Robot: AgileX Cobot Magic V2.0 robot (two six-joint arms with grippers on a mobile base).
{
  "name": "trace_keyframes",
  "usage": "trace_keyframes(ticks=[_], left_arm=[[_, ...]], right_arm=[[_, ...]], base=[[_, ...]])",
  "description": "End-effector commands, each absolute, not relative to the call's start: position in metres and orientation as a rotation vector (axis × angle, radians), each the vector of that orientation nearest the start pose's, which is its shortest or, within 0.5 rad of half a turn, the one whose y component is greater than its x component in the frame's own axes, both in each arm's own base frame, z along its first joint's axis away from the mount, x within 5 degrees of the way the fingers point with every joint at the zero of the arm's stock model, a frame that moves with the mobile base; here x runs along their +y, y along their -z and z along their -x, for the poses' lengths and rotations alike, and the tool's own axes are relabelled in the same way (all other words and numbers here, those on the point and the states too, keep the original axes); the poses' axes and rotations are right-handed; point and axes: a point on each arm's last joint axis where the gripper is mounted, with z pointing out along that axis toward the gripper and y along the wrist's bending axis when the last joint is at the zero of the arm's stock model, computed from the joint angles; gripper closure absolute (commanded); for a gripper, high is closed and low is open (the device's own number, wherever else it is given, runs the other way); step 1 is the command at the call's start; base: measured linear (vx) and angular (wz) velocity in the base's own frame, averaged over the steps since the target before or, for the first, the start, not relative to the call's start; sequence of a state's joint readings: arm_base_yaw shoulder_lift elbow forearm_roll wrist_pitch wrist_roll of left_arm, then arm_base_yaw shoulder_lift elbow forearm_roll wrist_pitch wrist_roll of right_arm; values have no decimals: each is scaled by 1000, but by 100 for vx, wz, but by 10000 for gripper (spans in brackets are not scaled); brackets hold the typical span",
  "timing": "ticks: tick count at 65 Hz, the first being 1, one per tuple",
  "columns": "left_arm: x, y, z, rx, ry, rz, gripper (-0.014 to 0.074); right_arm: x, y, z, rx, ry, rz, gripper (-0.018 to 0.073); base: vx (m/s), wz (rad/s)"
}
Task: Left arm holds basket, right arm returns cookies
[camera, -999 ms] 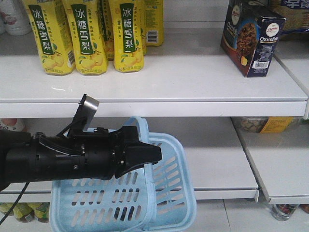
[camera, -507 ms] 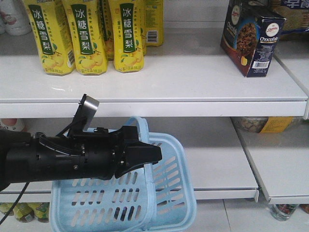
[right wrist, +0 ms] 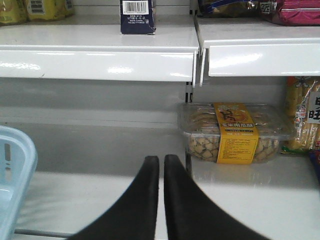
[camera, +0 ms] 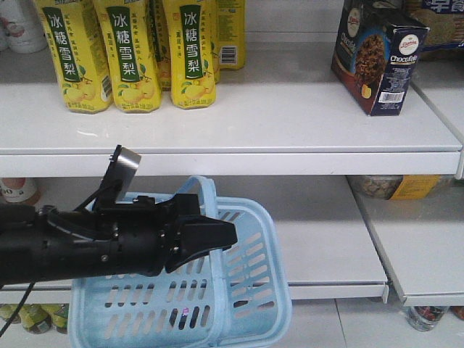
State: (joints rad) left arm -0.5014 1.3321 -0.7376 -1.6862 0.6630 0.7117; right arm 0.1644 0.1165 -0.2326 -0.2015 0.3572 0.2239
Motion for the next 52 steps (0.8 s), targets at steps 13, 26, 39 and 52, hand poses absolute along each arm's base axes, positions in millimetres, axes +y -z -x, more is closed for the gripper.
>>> trace_keyframes(ticks=[13, 26, 39, 52], left_arm=[[-153, -299, -147, 2140, 1583, -125, 602], [-117, -278, -112, 2094, 1281, -190, 602], [-77, -250, -87, 1994, 888, -245, 602], [-51, -226, -73, 1917, 676, -222, 602]], right_arm=[[3, -268, -55, 1623, -80, 80, 570], [3, -268, -55, 1623, -80, 80, 570], [3, -268, -55, 1623, -80, 80, 570], [3, -268, -55, 1623, -80, 80, 570]], base=[[0, 0], [0, 0], [0, 0], [0, 0]])
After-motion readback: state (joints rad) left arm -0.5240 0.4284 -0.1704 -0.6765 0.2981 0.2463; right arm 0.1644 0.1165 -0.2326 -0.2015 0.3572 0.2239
